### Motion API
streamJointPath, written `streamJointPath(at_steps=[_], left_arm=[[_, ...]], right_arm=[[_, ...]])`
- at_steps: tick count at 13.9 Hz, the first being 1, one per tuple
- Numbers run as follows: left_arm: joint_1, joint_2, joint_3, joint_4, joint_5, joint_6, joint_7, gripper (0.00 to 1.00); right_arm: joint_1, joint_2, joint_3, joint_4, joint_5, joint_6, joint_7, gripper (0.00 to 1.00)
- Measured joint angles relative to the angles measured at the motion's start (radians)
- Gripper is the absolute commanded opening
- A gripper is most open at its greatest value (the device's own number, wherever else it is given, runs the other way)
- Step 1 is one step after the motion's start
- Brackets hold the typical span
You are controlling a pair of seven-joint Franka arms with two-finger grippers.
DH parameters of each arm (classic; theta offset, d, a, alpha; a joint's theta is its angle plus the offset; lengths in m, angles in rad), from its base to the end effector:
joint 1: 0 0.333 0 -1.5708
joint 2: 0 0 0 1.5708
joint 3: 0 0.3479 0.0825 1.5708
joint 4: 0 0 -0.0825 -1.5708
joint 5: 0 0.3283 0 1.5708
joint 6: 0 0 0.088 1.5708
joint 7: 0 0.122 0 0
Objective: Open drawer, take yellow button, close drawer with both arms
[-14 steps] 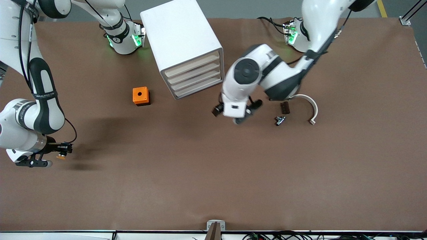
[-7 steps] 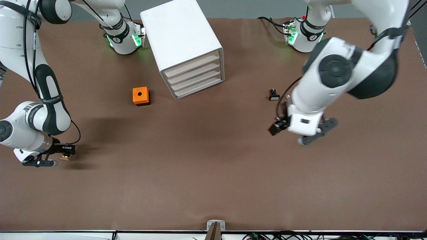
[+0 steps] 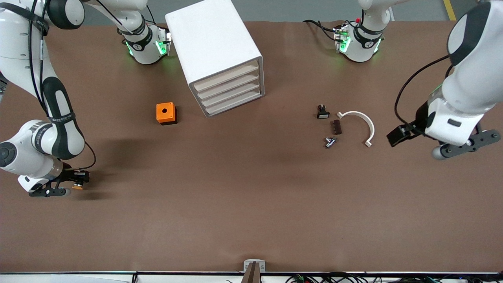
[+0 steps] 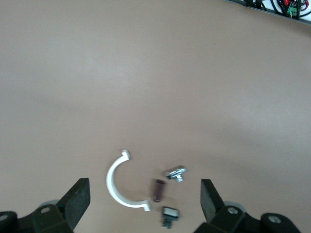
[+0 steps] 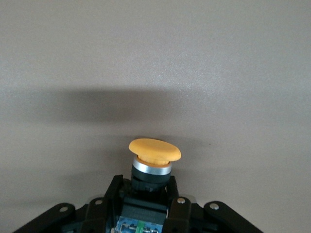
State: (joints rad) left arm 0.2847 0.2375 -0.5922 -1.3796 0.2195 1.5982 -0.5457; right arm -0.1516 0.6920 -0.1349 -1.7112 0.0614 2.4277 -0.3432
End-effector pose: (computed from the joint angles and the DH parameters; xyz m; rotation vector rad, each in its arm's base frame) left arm 0.5627 -0.1042 0.6148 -3.0449 -0.3809 -0.0837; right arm 0.6357 -0.1733 0.2444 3.0886 0.0663 0.0251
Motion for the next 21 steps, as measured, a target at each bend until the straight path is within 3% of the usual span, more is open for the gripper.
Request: streamJointPath(at_steps=[4,8,11,17,21], left_arm=[[-0.199,-0.133,0.318,-0.014,-0.091,-0.130,0.233,1.00],[-0.229,-0.218,0.432,-0.084,-0.135,-0.164,0.398,1.00],[-0.242,-0.260,0.470,-0.150,-0.154,-0.156,0.435,1.00],[-0.272,-0.353,0.461,-0.258,-0.154,-0.134,0.435,1.00],[-0.273,-0.364,0.450,-0.276,-0.157,-0.127,0.434,1.00]], right_arm=[[0.000,0.000,0.001,0.000,0.020,0.006,-0.001,1.00],[0.000,-0.017,0.007,0.014,0.024,-0.028,0.000,1.00],[0.008,-0.092,0.014,0.040,0.032,-0.181,0.039,1.00],[0.126,-0.312,0.024,0.048,0.033,-0.479,0.252,1.00],[0.138,-0.461,0.021,0.049,0.032,-0.635,0.276,1.00]])
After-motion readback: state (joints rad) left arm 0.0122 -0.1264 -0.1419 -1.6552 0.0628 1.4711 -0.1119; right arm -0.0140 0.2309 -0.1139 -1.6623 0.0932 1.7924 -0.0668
